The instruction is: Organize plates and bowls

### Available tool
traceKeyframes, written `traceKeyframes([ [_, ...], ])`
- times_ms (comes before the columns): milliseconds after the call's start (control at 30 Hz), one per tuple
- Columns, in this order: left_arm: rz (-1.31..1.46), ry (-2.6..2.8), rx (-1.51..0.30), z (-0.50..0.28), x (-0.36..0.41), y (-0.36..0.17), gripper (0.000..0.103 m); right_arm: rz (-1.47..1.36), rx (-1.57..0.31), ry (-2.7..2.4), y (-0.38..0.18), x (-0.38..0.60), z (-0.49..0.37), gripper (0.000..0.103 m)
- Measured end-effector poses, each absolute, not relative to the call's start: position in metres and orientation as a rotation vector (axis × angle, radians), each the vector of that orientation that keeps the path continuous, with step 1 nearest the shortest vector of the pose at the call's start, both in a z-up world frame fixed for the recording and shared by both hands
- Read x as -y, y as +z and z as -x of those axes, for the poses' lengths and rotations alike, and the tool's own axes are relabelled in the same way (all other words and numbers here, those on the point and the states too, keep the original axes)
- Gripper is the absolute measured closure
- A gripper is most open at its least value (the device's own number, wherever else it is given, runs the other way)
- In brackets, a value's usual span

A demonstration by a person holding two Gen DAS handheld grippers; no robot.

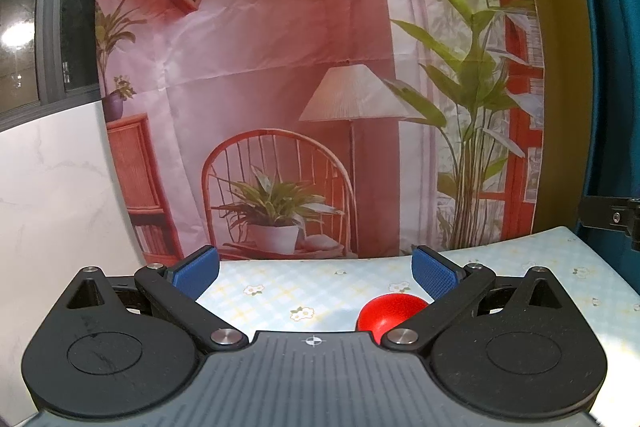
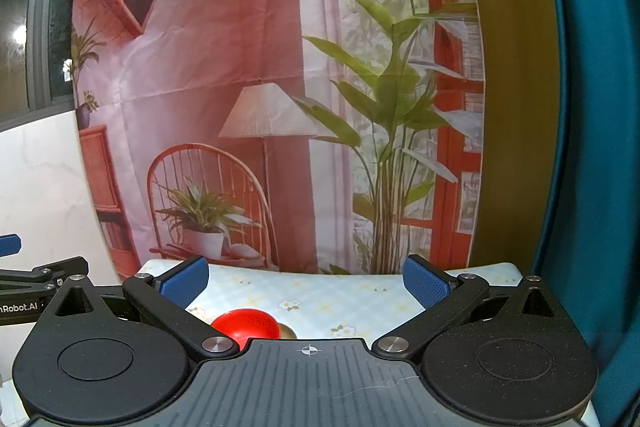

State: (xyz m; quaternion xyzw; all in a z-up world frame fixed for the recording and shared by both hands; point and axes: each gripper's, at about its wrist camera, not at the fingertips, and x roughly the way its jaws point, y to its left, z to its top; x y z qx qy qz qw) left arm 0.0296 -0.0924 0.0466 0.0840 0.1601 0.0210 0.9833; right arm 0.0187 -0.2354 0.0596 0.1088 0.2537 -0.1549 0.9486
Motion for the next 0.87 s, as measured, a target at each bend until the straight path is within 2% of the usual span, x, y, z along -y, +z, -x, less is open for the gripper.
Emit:
traceKeyframes([
  [867,-0.139,0.003,-0.303,-0.025,0.0883,0.042,0.0,-0.214,-0.516,-0.317,0.0612,0.2374,-0.0187,0.0],
])
